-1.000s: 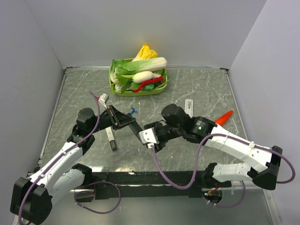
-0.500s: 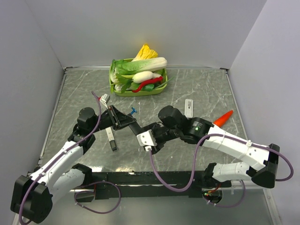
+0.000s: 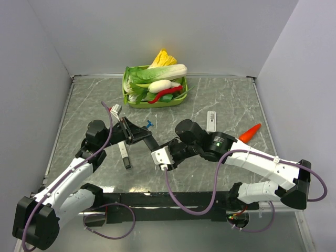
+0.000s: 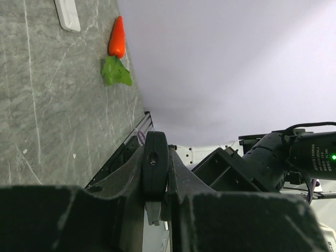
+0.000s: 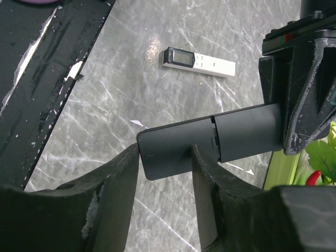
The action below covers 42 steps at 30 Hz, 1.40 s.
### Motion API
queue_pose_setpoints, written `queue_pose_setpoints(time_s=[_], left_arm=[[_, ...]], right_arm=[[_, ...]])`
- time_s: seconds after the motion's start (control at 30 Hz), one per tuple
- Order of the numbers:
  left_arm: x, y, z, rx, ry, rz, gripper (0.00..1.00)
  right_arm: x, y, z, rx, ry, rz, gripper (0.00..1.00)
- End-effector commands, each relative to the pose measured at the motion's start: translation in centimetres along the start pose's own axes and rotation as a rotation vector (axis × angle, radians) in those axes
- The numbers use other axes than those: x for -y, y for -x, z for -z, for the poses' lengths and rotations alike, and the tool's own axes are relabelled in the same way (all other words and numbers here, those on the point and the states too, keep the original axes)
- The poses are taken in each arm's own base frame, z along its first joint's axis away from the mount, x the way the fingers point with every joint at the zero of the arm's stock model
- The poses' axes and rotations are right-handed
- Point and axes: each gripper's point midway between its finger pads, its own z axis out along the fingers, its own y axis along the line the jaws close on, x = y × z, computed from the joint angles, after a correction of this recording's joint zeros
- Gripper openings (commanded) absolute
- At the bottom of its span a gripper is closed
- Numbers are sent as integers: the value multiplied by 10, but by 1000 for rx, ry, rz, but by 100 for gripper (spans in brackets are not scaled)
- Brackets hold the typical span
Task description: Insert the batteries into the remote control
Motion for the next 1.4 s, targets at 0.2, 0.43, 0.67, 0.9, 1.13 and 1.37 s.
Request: queue_pose_setpoints(time_s=[0.2, 0.43, 0.67, 0.9, 1.13, 1.37], left_arm=[[62, -8, 11, -55, -223, -19, 1], [59, 2, 10, 12, -216, 58, 1], [57, 11, 10, 63, -213, 107, 1], [55, 14, 12, 84, -208, 137, 1], [64, 7, 15, 38, -248, 155, 1], [68, -1, 14, -19, -247, 132, 1]], right_arm=[[22, -8, -17, -31, -71, 22, 45], [12, -9, -23, -21, -42, -22, 45], [-2, -15, -26, -39, -18, -50, 46], [-7, -23, -30, -66, -21, -60, 46], [9, -38, -44, -103, -103, -47, 42], [33, -30, -51, -87, -146, -14, 43]])
